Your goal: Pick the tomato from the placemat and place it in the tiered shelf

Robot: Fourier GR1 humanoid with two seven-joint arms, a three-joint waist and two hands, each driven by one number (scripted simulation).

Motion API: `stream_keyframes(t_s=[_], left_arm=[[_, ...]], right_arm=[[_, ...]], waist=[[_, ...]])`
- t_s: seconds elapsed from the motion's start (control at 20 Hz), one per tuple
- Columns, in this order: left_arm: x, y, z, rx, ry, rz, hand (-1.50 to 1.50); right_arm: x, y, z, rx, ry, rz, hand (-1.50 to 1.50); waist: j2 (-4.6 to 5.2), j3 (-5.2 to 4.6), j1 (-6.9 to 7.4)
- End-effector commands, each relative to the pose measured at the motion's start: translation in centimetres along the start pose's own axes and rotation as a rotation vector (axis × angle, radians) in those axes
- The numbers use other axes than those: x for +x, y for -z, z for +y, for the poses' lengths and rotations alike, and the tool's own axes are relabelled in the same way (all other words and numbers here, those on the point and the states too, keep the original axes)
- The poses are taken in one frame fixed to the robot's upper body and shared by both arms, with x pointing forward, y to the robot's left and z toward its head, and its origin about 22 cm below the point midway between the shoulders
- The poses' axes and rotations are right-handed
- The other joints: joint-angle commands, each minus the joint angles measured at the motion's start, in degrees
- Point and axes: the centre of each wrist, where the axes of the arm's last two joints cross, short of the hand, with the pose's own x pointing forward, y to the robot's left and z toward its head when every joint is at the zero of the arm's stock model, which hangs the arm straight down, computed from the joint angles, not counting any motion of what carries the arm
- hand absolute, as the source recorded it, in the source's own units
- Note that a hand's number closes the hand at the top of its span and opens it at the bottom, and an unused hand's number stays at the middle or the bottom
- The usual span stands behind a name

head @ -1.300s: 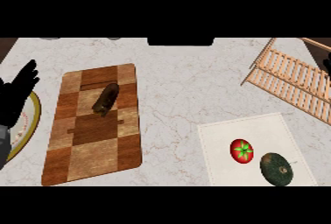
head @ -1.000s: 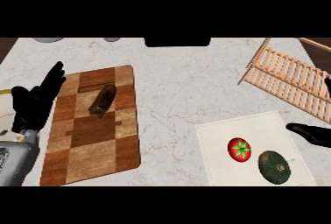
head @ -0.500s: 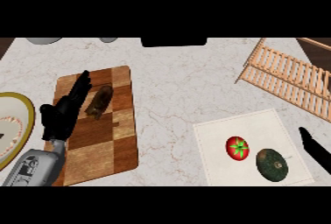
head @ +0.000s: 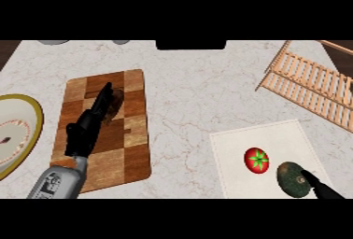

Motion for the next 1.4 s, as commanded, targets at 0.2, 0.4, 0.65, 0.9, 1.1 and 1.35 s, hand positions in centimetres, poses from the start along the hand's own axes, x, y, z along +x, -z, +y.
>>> stream_keyframes(t_s=[0.2, 0.4, 0.65, 0.9, 1.1, 1.35], left_arm=[[-0.5, -0.2, 1.1, -0.025, 0.003, -0.008, 0.0], [1.2, 1.1, 0.9, -0.019, -0.004, 0.004, 0.0], [1.0, 0.7, -0.2, -0.025, -0.001, -0.008, 0.0], [1.4, 0.0, -0.3, -0.041, -0.009, -0.028, 0.0], [0.2, 0.1, -1.1, -0.028, -0.001, -0.014, 0.0], [1.5, -0.6, -1.8, -0.017, 0.003, -0.026, 0.0]], right_arm=[[6.6, 0.3, -1.5, 0.205, -0.246, 0.047, -1.5], [10.2, -0.2, -0.6, 0.305, -0.357, 0.113, -1.5], [13.1, -0.5, -0.3, 0.455, -0.614, 0.193, -1.5], [15.9, -1.9, 1.1, 0.484, -0.782, 0.254, -1.5], [17.5, -2.2, 4.1, 0.501, -0.786, 0.275, -1.5], [17.6, -2.1, 6.3, 0.486, -0.765, 0.253, -1.5]], waist=[[0.26, -0.14, 0.84], [0.28, -0.22, 1.3], [0.5, -0.32, 1.91], [0.18, -0.13, 1.88], [0.26, -0.07, 1.81], [0.09, -0.01, 1.53]])
